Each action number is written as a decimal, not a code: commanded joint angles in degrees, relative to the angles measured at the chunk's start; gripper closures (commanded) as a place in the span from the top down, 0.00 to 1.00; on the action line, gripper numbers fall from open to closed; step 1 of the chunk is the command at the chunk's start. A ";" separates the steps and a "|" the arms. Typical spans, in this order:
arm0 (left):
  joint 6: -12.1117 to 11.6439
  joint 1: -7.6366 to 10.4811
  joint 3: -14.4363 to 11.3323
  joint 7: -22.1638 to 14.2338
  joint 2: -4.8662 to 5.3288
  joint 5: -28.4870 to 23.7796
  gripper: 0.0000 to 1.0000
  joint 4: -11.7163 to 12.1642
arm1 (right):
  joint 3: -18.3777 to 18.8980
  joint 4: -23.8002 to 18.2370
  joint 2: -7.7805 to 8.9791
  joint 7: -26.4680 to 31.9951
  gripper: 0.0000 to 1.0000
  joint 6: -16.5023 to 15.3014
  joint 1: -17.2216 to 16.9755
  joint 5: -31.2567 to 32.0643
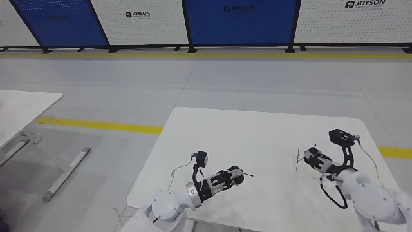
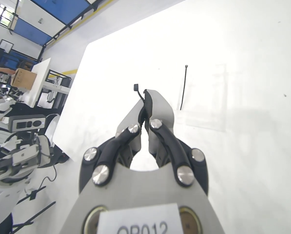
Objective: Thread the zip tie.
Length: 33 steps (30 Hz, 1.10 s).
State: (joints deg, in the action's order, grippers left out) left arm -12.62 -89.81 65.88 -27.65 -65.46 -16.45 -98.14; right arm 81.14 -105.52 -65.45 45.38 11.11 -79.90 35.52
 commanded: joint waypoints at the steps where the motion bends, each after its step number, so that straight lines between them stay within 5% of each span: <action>1: 0.00 0.00 0.00 0.00 0.00 0.00 0.00 0.00 | 0.16 -2.81 -0.06 -2.73 0.00 0.65 -2.39 -0.11; 7: 0.00 0.00 0.00 0.00 0.00 0.00 0.00 0.00 | -3.93 -5.71 -0.91 -12.43 0.00 4.61 -6.77 0.58; 22: 0.00 0.00 0.00 0.00 0.00 0.00 0.00 0.00 | -3.96 -5.68 -0.93 -12.64 0.00 4.47 -6.83 0.48; 26: 0.00 0.00 0.00 0.00 0.00 0.00 0.00 0.00 | -2.19 -5.79 -0.87 -13.16 0.00 0.01 -7.95 -3.89; 33: 0.00 0.00 0.00 0.00 0.00 0.00 0.00 0.00 | -0.54 -6.47 -0.77 -19.16 0.00 -9.89 -15.38 -8.44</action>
State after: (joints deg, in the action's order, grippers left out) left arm -12.62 -89.81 65.88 -27.65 -65.46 -16.45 -98.14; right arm 81.13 -112.00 -66.14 28.10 2.42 -94.05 27.09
